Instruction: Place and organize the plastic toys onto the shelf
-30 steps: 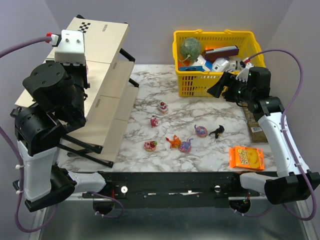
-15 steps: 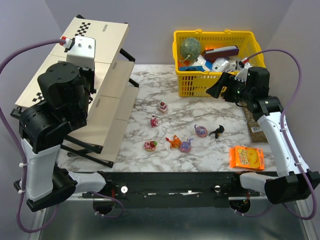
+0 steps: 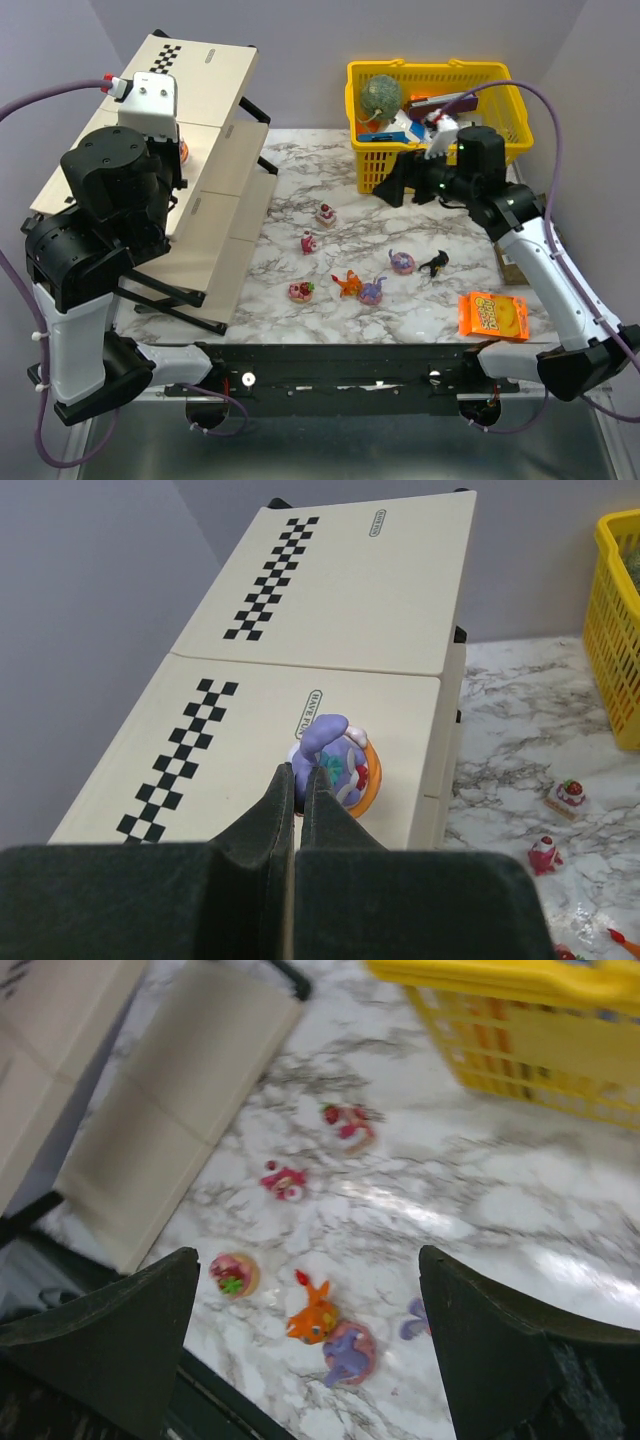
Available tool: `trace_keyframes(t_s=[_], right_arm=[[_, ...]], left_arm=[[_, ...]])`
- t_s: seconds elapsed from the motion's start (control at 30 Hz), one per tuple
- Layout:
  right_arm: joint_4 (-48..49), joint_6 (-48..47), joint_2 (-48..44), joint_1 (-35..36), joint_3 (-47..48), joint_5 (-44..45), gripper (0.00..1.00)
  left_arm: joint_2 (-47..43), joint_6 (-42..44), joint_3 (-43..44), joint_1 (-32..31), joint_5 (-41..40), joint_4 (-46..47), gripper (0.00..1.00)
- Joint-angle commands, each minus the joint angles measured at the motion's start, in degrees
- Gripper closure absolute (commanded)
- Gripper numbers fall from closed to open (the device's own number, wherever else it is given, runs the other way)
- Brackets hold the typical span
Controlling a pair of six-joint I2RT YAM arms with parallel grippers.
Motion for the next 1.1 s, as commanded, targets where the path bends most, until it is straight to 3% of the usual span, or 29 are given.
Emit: trace_keyframes(t_s=[0.0,0.23,0.5,0.73,1.07], right_arm=[[6.7,-11.4,1.7,12.6,6.8,-1.1,0.0],[25.2,-20.5,9.3,23.5,16.3,-11.4,0.0],[41.7,-24.2,26.8,30.3,31.7,-15.9,0.0],[47.8,-23.1,35.2,33.5,39.8,-14.5,0.0],[46.6,-24.5,37.4,37.0,43.5,-14.9,0.0]], left_arm=[[1.2,-1.0,0.9,0.7,2.5,-1.4,1.0],[1.2,-2.5,2.1,0.9,5.4,-0.7,1.0],[0.2,-6.8,2.1,0.8,11.5,-0.9,1.0],[-2.5,-7.8,0.9,0.8,18.9,0.5,1.0],[-3.2,-7.6,0.2,0.8,22.4,1.8,1.0]])
